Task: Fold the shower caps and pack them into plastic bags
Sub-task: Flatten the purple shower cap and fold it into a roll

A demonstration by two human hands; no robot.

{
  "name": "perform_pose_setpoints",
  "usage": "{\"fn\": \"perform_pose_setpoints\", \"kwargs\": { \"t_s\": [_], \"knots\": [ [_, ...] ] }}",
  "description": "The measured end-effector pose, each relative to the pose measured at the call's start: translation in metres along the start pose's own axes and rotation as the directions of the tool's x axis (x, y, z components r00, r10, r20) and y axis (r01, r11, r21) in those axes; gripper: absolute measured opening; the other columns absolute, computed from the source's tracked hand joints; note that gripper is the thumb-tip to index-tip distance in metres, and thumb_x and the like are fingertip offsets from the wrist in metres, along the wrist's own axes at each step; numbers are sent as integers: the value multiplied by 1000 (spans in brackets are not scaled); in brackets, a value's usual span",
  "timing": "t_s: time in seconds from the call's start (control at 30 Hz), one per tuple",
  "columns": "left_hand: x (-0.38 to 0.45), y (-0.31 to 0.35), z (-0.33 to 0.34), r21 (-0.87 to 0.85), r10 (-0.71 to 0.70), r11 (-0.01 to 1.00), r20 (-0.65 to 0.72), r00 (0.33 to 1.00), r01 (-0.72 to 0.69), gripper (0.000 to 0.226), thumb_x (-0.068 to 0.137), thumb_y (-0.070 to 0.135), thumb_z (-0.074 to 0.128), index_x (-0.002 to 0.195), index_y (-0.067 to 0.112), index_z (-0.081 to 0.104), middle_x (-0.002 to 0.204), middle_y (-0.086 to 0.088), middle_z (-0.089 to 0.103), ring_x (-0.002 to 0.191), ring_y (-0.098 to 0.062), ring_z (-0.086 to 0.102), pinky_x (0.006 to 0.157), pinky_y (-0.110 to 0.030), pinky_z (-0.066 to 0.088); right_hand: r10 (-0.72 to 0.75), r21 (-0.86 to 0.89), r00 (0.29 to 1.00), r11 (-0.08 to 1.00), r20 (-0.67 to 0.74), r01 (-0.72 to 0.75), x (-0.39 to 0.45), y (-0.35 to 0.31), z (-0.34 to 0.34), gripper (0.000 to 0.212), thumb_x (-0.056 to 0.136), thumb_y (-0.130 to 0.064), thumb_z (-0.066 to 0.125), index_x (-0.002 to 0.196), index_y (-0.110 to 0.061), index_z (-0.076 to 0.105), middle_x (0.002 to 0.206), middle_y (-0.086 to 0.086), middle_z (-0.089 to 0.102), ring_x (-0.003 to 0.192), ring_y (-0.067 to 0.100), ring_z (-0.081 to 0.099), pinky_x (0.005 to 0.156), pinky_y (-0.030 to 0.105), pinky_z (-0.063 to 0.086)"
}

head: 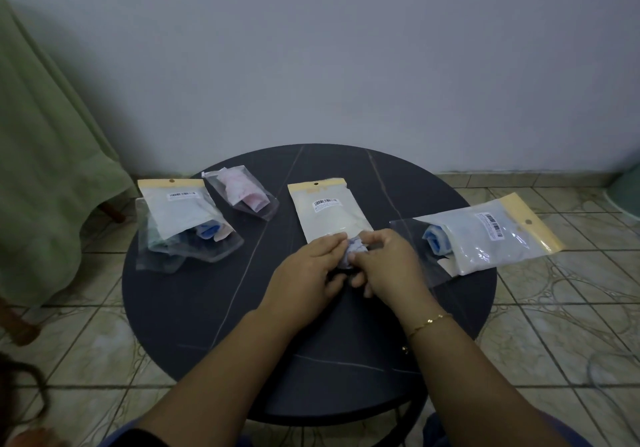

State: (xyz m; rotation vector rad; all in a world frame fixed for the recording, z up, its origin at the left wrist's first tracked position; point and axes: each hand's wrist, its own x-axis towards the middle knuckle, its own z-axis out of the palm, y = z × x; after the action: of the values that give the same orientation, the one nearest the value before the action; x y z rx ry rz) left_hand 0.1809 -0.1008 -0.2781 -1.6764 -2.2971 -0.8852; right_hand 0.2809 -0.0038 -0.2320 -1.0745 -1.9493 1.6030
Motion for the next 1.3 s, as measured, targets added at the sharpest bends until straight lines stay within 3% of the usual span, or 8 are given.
{"fn": "perform_pose_setpoints", "kwargs": {
  "t_s": [0.1,0.23,0.4,0.53,0.7,0.93,1.07,1.3],
  "knots": [
    [0,-1,-4,16,-12,1000,18,1000,12,53,82,18,66,133,19,53,139,9,50,125,-10,48,96,-18,36,-211,-377,973,912,-96,161,1,7,-1,20,88,-17,58,108,-17,55,100,4,61,72,10,50,46,10,35],
    [-2,-6,-5,23,-20,1000,50,999,19,52,84,22,64,134,22,52,141,13,48,126,-6,46,96,-15,34,-375,-686,926,681,-27,256,-3,7,-3,28,86,-30,61,112,-22,55,108,-1,49,99,16,46,69,25,33],
    [-4,-8,-5,8,-24,1000,49,999,23,51,79,30,56,129,21,58,136,10,53,121,-9,52,95,-20,41,-470,-783,883,547,5,296,1,12,-7,33,78,-38,69,106,-26,56,103,-5,35,104,17,37,78,25,26],
    [-4,-8,-6,16,-33,999,80,996,32,49,87,26,61,135,24,51,141,13,46,127,-5,45,99,-15,33,-547,-832,836,447,36,328,3,18,-5,23,79,-32,68,102,-31,67,108,-4,47,106,20,39,78,27,20],
    [-4,-9,-7,12,-45,999,80,996,44,48,87,25,63,133,24,53,139,15,49,126,-4,46,99,-14,33,-678,-830,734,431,-40,353,8,27,3,22,56,-20,85,72,-23,70,84,0,60,79,25,54,66,30,29],
    [-8,-9,-10,3,2,1000,65,998,-2,45,80,24,66,125,20,61,132,13,56,116,-8,56,94,-23,46,-721,-826,693,394,-6,403,12,26,6,53,56,-19,84,103,-20,60,102,4,62,89,26,59,67,34,40],
    [-14,-8,-14,-25,45,999,39,998,-44,43,77,30,59,118,19,66,126,13,61,109,-6,60,88,-25,52,-738,-831,672,333,65,446,14,26,9,41,60,-17,82,97,-20,67,105,7,65,92,28,62,67,37,43],
    [-25,-9,-19,-78,125,990,46,991,-121,43,79,35,51,115,19,68,126,16,60,111,0,57,84,-29,56,-752,-892,646,195,132,409,16,29,15,25,57,-14,79,74,-20,63,73,-1,60,64,23,55,61,31,19]
  ]
}}
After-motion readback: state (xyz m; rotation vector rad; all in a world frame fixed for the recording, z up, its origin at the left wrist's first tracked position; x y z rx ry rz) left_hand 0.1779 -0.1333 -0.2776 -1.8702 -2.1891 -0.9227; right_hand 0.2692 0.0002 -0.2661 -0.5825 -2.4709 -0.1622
